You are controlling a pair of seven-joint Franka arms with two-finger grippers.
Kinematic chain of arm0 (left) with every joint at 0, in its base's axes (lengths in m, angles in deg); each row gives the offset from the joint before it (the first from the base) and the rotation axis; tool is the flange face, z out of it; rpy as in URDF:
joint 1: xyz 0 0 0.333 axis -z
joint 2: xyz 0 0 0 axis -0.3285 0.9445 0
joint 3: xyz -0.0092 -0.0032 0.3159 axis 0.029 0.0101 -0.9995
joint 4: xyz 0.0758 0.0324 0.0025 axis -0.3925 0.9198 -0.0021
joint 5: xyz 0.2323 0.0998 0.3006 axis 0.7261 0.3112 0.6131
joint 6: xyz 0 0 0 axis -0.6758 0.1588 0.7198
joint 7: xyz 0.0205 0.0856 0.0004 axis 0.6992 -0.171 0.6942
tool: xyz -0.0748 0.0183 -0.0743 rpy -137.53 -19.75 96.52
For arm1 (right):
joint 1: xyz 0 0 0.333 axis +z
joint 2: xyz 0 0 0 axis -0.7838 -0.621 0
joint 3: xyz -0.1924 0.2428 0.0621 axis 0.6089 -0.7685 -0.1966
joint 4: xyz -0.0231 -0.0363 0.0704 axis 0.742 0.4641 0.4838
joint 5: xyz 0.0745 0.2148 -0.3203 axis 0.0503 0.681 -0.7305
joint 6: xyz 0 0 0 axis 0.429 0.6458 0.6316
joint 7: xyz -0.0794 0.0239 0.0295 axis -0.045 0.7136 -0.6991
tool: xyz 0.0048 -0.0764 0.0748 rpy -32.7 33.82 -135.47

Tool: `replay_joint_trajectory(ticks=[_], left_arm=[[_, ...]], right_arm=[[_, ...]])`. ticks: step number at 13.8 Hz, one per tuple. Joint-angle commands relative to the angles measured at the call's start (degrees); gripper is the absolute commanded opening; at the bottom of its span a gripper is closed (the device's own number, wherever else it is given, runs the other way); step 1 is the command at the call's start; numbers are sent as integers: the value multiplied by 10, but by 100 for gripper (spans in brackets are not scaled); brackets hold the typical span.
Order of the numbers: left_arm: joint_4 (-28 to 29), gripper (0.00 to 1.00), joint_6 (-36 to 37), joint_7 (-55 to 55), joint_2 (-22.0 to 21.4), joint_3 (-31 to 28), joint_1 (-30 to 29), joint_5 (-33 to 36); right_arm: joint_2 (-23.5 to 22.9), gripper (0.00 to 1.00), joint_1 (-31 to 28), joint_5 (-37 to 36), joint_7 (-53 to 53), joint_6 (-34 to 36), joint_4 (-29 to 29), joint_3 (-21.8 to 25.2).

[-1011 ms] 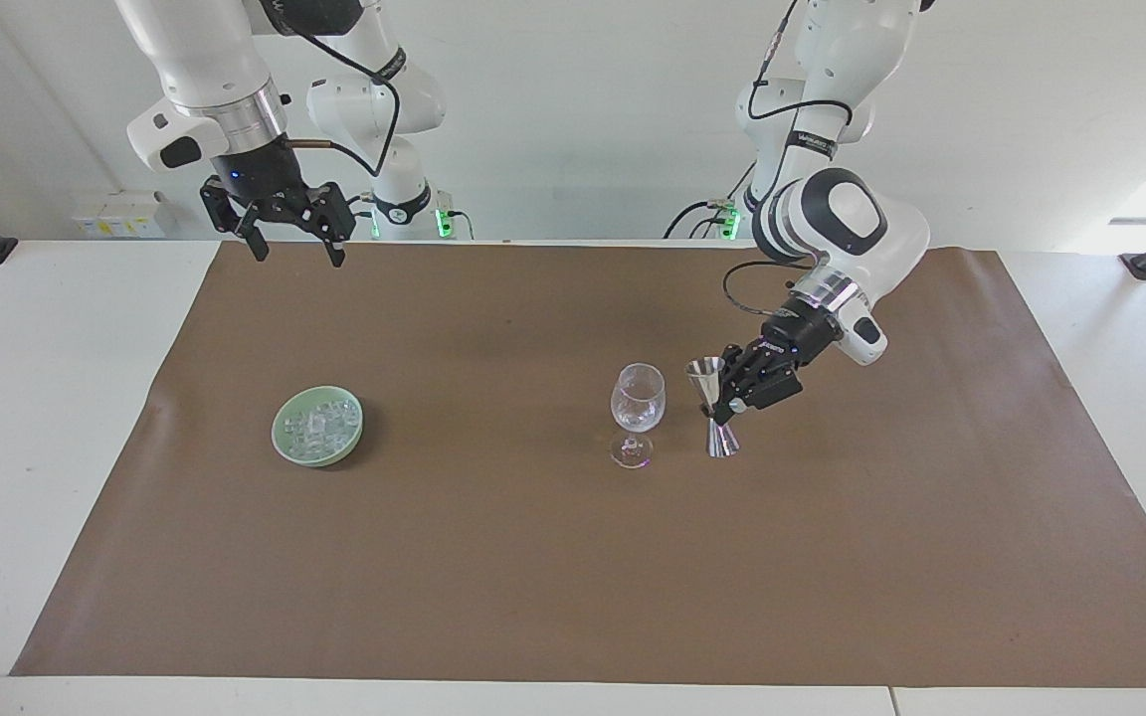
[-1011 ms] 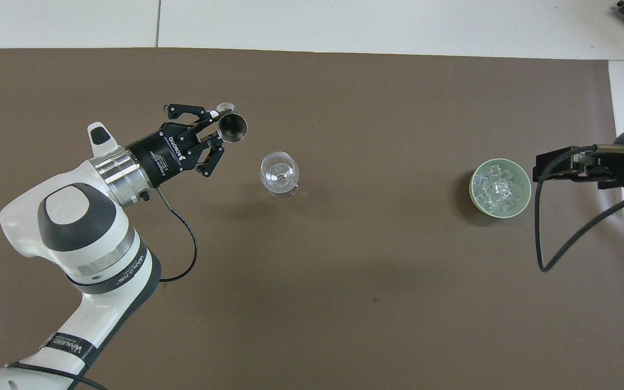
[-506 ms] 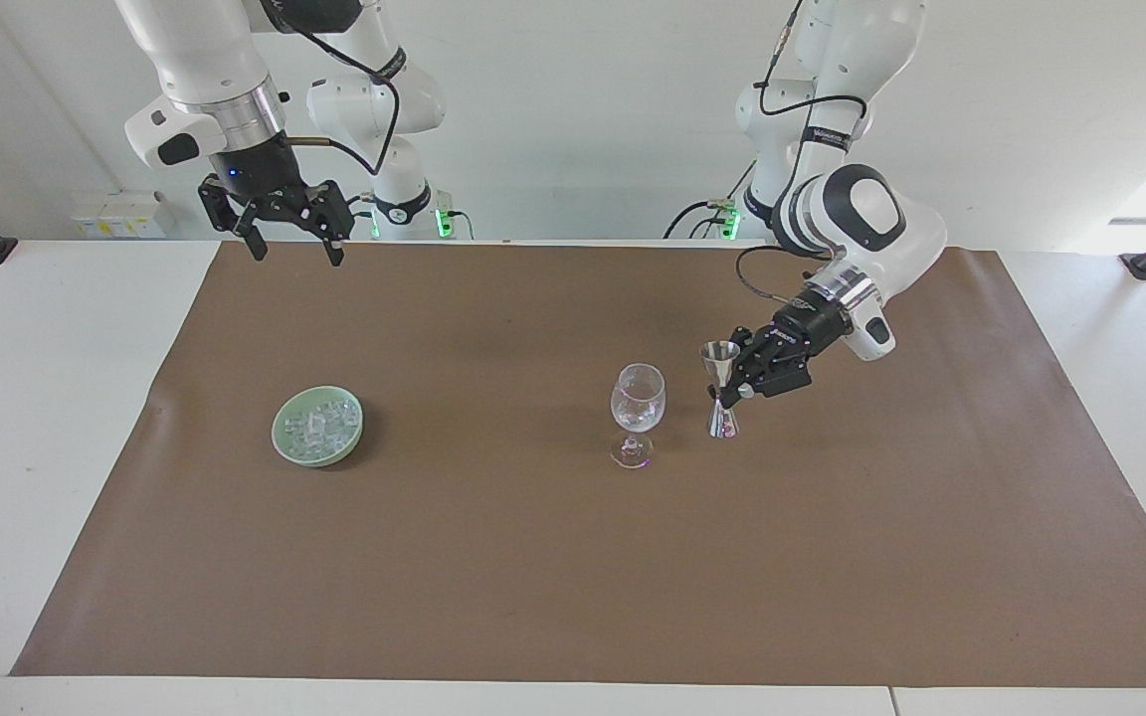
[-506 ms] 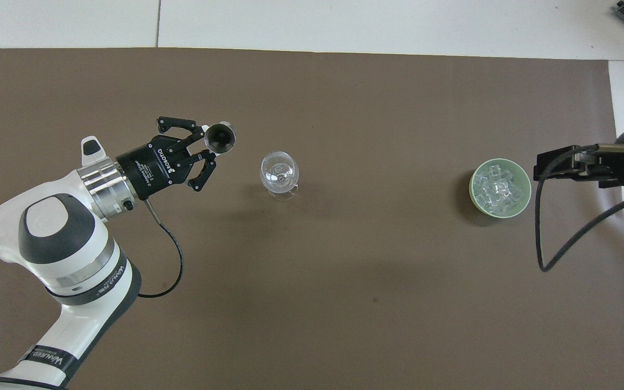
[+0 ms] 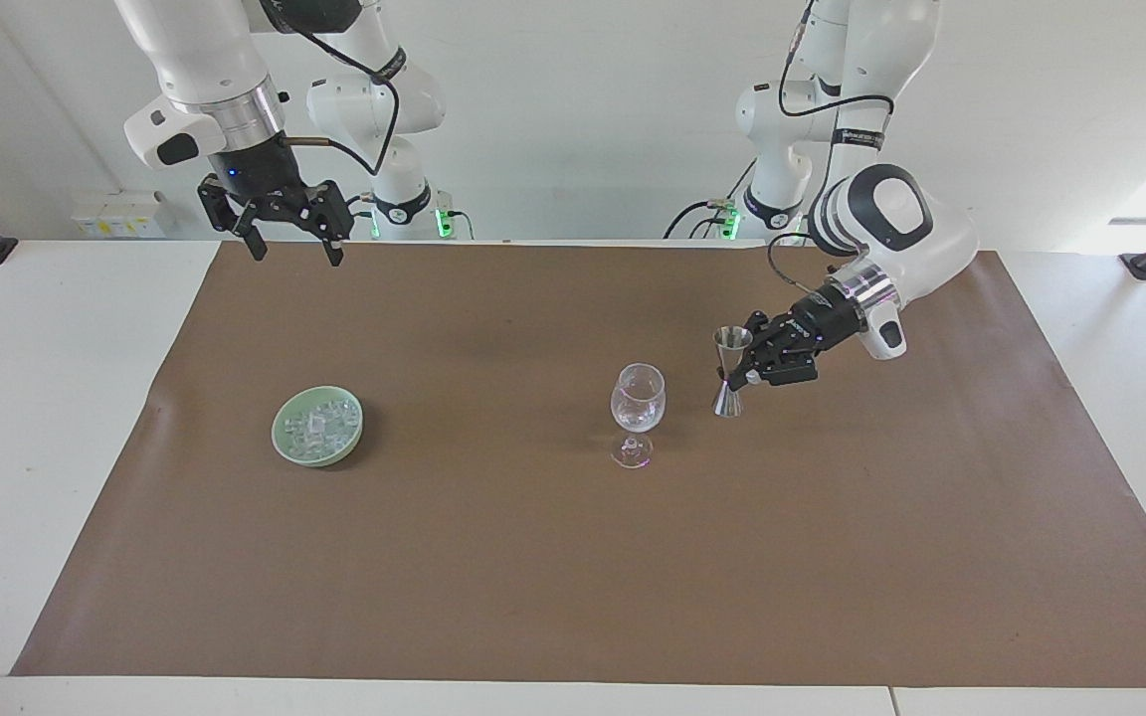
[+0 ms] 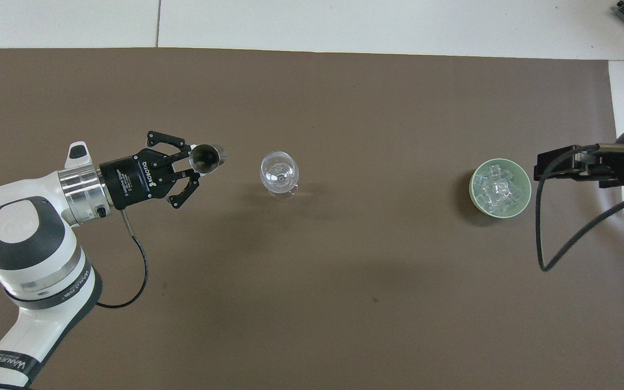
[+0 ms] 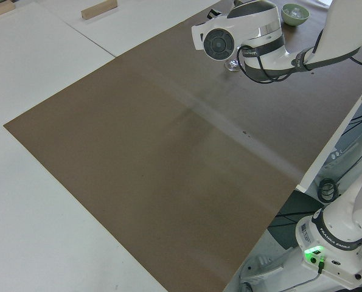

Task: Pour wine and add ice with both arms
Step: 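Draw the left gripper with the jigger back from the glass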

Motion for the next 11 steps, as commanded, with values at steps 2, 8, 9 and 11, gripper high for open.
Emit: replay_joint_trajectory(ticks=[2, 8, 9, 11], left_arm=[[30, 0, 74, 38, -29, 2, -53, 58], [35, 0, 176, 39, -4, 2, -167, 111], [34, 0, 182, 39, 3, 2, -179, 118], [31, 0, 204, 39, 22, 2, -211, 124]], right_arm=[[3, 100, -6, 3, 16, 1, 1, -4], [4, 100, -7, 4, 17, 8, 1, -4], [3, 100, -6, 3, 17, 4, 1, -4], [3, 100, -8, 2, 18, 3, 2, -3]])
